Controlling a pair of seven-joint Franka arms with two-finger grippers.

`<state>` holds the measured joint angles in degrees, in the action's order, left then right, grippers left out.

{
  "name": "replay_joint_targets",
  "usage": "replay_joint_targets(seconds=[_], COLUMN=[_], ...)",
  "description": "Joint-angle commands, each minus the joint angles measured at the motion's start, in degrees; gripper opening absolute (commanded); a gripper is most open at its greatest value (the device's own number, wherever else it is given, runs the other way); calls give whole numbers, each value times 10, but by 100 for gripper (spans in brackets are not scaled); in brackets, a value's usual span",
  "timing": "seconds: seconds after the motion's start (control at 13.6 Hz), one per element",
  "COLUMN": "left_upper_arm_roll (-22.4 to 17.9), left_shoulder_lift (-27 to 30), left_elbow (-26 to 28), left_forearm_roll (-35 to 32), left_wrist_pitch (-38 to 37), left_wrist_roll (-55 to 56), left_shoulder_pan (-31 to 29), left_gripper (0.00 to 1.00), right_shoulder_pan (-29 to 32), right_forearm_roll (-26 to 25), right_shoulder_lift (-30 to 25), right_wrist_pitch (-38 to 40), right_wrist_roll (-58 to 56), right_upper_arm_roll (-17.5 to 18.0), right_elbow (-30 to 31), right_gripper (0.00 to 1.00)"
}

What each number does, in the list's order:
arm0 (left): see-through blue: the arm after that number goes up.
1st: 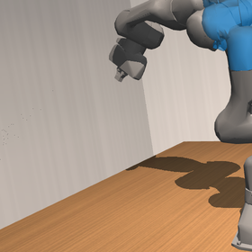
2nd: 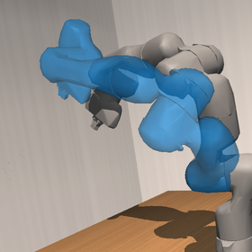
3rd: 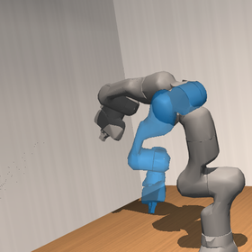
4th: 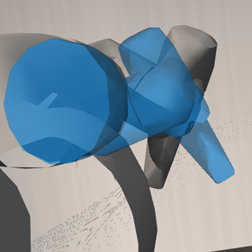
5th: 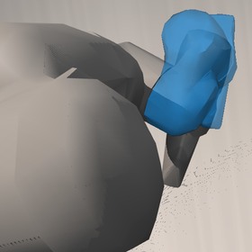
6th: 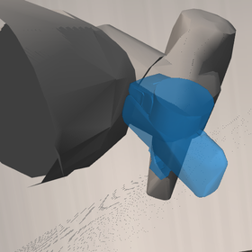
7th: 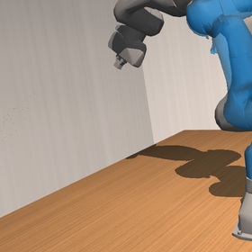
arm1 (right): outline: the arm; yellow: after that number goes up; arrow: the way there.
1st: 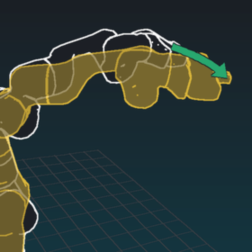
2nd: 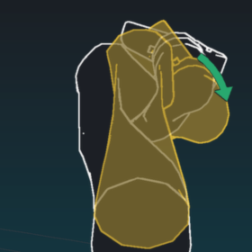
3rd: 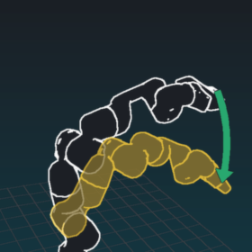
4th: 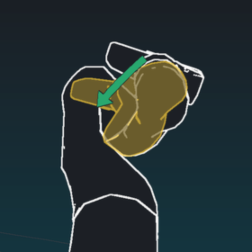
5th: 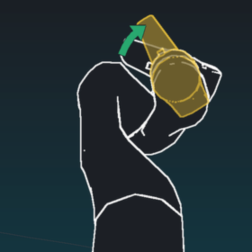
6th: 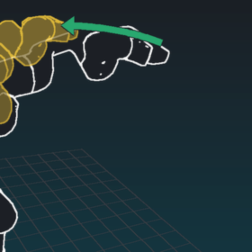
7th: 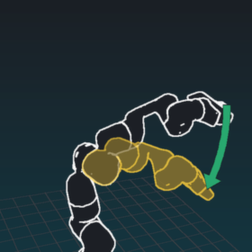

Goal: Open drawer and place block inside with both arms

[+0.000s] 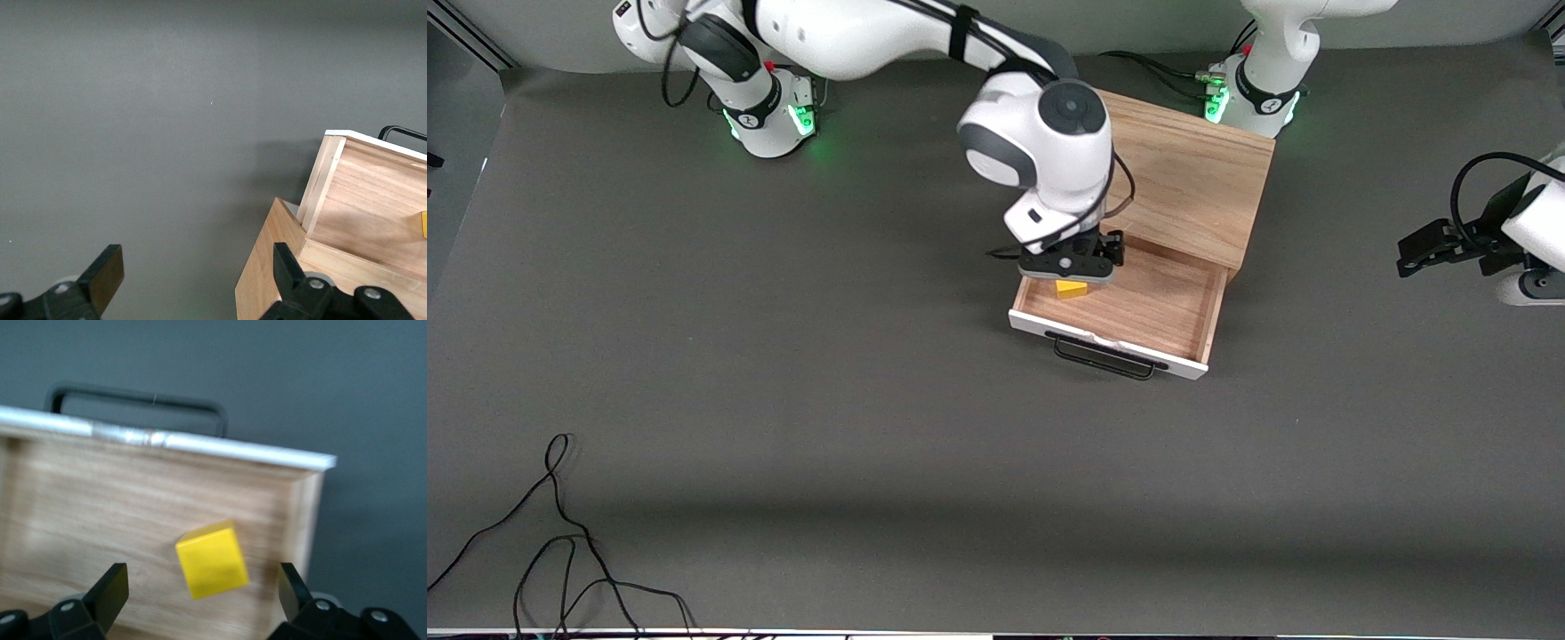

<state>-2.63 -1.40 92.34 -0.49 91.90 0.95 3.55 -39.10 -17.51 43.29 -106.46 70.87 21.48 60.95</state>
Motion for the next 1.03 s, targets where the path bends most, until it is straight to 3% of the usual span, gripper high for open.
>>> replay_joint_targets(seconds=[0.0, 0.15, 0.37, 0.59, 0.73, 0.81, 0.95], left_upper_arm_roll=[-12, -12, -11, -11, -11, -11, -11], left_shoulder_lift=[11, 11, 11, 13, 13, 12, 11], left_elbow=[-2, -5, -5, -8, -9, -9, -9], left_forearm_roll=[1, 1, 1, 1, 1, 1, 0], left_wrist_pitch=[-5, -10, -19, -31, -34, -34, -35], left_wrist_roll=[-9, -9, -9, -9, -9, -9, -9], left_shoulder_pan=[15, 15, 19, 19, 20, 20, 20], left_gripper=[100, 100, 100, 100, 100, 100, 100], right_shoulder_pan=[48, 103, 193, 270, 330, 365, 401], right_forearm_roll=[-7, 18, 95, 104, 114, 141, 178], right_shoulder_lift=[-87, -132, -188, -246, -278, -287, -296], right_wrist_pitch=[56, 75, 122, 123, 124, 128, 149], right_wrist_roll=[-3, -22, -194, -250, -392, -411, -423], right_upper_arm_roll=[3, 5, 2, 1, 0, -2, -43], right_elbow=[27, 43, 65, 125, 160, 165, 171], right_gripper=[100, 100, 100, 100, 100, 100, 100])
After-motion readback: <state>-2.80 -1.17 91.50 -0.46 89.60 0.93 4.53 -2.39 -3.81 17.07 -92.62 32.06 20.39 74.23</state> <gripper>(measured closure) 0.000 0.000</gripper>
